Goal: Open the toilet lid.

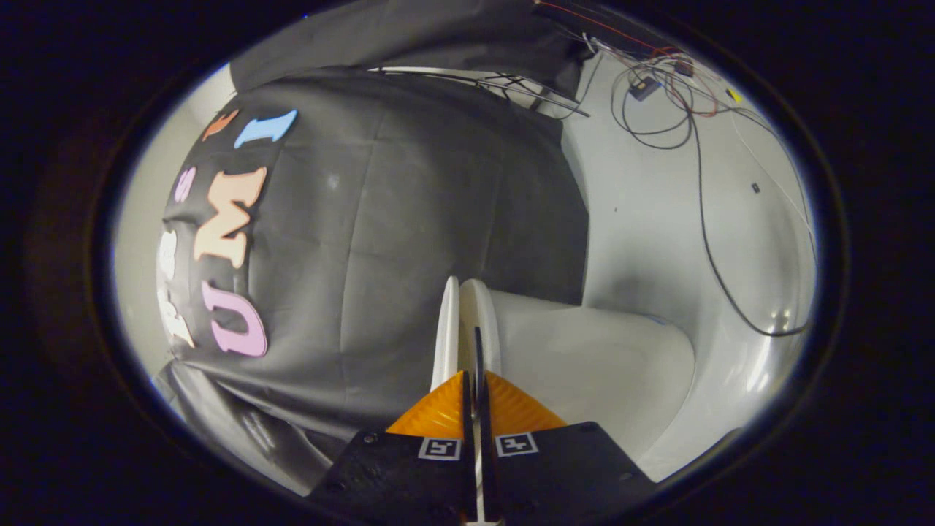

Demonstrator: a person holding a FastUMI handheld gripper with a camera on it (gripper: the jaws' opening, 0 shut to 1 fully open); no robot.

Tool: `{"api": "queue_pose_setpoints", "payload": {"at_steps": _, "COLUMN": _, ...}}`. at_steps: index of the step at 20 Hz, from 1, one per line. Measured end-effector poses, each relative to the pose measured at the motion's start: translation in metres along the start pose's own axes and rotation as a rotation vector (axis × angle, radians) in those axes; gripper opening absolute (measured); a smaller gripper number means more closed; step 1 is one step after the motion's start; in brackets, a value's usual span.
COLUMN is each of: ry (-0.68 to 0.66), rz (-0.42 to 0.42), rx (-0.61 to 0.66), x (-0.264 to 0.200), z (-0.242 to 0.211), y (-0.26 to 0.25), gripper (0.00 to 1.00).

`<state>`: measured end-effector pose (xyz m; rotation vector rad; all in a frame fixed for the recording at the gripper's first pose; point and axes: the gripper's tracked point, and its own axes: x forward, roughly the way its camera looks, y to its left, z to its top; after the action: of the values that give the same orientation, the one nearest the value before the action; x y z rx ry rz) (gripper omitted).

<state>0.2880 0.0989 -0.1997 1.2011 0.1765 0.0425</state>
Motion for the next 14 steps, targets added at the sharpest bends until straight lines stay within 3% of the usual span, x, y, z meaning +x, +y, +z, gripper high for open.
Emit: {"api": "queue_pose_setpoints", "payload": {"at_steps": 14, "ry": 0.016, "rz": 0.060, "rx": -0.411, "x": -0.019, "z": -0.020, "y": 0.146, "gripper": 0.03}}
